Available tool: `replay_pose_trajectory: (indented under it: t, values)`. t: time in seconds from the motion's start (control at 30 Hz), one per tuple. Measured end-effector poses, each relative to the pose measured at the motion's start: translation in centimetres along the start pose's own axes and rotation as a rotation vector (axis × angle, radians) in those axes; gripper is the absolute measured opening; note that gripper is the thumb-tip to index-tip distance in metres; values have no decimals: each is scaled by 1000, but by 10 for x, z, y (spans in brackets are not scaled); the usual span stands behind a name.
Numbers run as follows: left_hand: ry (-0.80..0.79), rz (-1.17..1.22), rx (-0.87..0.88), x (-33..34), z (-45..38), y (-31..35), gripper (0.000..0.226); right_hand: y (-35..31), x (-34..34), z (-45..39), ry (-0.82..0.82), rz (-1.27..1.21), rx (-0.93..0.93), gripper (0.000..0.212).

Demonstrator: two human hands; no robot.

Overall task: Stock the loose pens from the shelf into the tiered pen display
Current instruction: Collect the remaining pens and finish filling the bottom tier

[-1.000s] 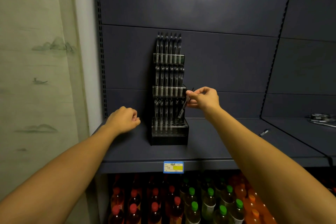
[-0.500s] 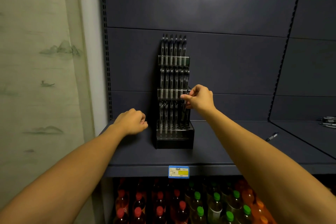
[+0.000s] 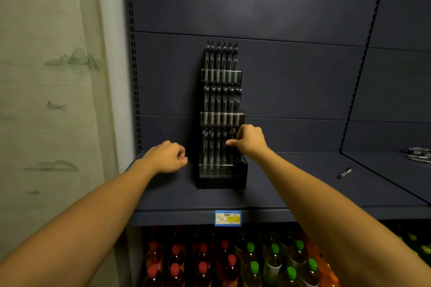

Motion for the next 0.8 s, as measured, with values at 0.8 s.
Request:
replay_pose_trajectory:
  t: [0.8]
  values:
    - [-9, 251, 435, 16, 24, 188, 10, 103, -57, 97, -143, 399, 151, 21]
Point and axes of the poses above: each hand's wrist, its own z-axis away from the middle knuckle, its own x-axis out of the palm, y = z × x, the point moved 10 cm from there along -z, towards the middle knuckle, and after that the axes turned 5 degrees about -x, right-handed, at the moved point
